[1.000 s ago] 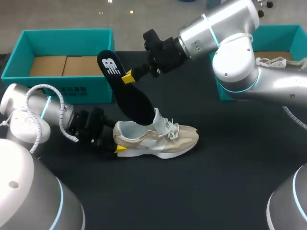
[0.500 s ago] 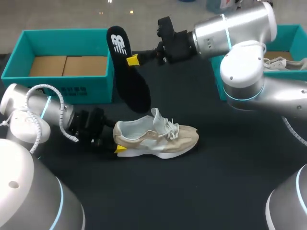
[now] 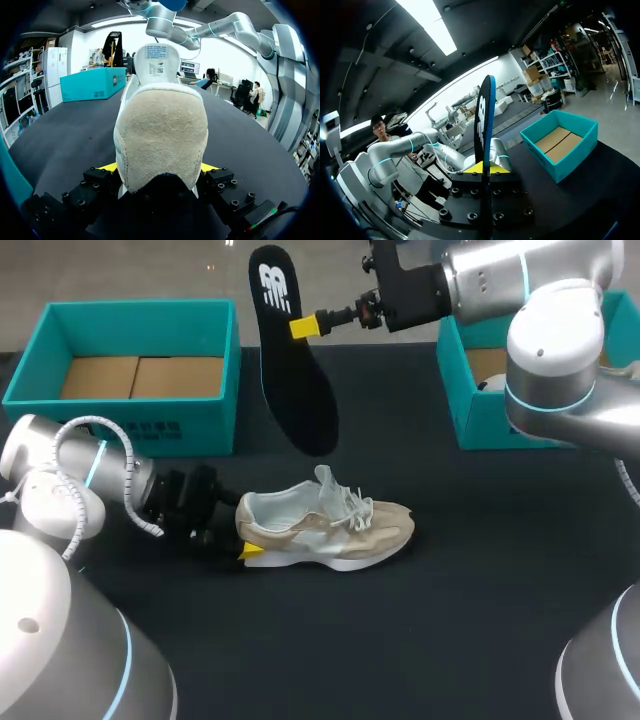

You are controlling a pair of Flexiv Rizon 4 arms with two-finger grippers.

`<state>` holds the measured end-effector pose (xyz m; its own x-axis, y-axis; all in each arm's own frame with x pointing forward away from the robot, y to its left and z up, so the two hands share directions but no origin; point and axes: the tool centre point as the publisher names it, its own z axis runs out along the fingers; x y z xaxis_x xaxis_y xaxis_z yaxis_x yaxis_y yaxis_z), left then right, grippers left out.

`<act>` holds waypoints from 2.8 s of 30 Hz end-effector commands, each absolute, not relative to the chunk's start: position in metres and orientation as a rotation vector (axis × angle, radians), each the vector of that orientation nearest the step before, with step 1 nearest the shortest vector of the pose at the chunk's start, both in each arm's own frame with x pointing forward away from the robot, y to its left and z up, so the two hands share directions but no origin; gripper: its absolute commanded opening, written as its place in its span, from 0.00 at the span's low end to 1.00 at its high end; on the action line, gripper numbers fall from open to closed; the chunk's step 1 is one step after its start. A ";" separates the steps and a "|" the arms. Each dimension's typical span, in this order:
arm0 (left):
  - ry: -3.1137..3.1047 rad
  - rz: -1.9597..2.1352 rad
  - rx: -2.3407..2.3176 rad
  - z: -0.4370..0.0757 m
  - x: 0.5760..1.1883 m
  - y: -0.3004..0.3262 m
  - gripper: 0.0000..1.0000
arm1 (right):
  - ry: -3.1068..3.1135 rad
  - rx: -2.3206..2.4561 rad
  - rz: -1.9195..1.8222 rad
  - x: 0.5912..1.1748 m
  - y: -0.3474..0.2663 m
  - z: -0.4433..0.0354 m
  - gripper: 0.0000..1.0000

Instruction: Take the shoe out of the shoebox, open the shoe tongue, remove and reinsert the insole, then place the shoe into the shoebox

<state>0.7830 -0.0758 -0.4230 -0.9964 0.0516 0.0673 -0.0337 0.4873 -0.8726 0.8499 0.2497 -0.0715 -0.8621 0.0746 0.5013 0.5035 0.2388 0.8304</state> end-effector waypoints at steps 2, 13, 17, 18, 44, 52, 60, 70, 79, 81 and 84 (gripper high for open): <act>-2.638 1.542 -0.016 -0.428 0.785 -0.078 0.00 | -2.190 -0.526 -1.609 0.851 0.246 -0.065 0.00; -2.638 1.542 -0.016 -0.428 0.785 -0.078 0.00 | -2.190 -0.526 -1.609 0.851 0.246 -0.065 0.00; -2.638 1.542 -0.016 -0.428 0.785 -0.078 0.00 | -2.190 -0.526 -1.609 0.851 0.246 -0.065 0.00; -2.638 1.542 -0.016 -0.428 0.785 -0.078 0.00 | -2.190 -0.526 -1.609 0.851 0.246 -0.065 0.00; -2.638 1.542 -0.016 -0.428 0.785 -0.078 0.00 | -2.269 -0.646 -1.583 0.813 0.178 -0.040 0.00; -2.638 1.542 -0.016 -0.428 0.785 -0.078 0.00 | -2.237 -0.688 -1.605 0.787 0.165 -0.030 0.00; -2.638 1.542 -0.016 -0.428 0.785 -0.078 0.00 | -2.219 -0.713 -1.588 0.765 0.159 -0.021 0.00; -2.638 1.542 -0.016 -0.428 0.785 -0.078 0.00 | -2.232 -0.712 -1.560 0.750 0.153 -0.012 0.00; -2.638 1.542 -0.016 -0.428 0.785 -0.078 0.00 | -2.226 -0.720 -1.568 0.747 0.149 -0.009 0.00; -2.638 1.542 -0.016 -0.428 0.785 -0.078 0.00 | -2.226 -0.720 -1.568 0.747 0.149 -0.009 0.00; -2.638 1.542 -0.016 -0.428 0.785 -0.078 0.00 | -2.226 -0.720 -1.568 0.747 0.149 -0.009 0.00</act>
<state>0.7831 -0.0758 -0.4231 -0.9964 0.0516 0.0673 -0.0337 0.4874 -0.8726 0.7474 0.1483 -0.0085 -0.8212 0.2124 0.5296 0.5701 0.2694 0.7761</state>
